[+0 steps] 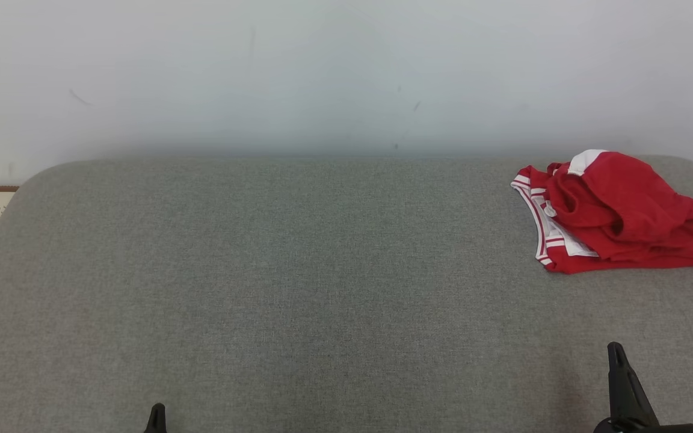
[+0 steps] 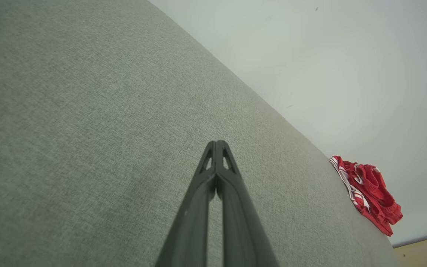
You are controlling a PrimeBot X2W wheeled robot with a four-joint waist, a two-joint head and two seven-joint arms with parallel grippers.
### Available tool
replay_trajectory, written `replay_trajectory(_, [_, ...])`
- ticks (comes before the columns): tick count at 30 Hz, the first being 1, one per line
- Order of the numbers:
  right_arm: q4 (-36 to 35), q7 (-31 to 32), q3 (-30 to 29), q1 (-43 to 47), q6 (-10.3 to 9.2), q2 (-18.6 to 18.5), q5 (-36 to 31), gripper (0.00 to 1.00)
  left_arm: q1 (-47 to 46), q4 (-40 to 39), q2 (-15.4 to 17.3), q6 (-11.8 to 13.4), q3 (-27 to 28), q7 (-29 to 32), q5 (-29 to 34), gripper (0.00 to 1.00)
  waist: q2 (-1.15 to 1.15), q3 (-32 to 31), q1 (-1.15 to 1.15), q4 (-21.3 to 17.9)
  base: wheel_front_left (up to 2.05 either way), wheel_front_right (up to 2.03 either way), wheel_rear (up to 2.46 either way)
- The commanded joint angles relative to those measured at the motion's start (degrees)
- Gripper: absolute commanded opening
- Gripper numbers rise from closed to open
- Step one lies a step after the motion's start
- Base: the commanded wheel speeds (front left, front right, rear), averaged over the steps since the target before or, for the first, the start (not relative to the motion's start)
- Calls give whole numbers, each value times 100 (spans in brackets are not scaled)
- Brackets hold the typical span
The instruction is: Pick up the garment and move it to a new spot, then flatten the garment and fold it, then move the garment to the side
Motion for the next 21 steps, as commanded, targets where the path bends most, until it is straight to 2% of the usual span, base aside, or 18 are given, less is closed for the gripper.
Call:
replay_trajectory(1, [-10,20,-27,-102,0,-67,341,0,-144,-37,54,-64,54,36,-301,0,0,2,0,3,0,0,0])
replay_trajectory(21, [249,181,-132,-213,0,-141,2029,0,-223,123,57,-355,194,294,-1732,0,0,19,0,28,0,0,0])
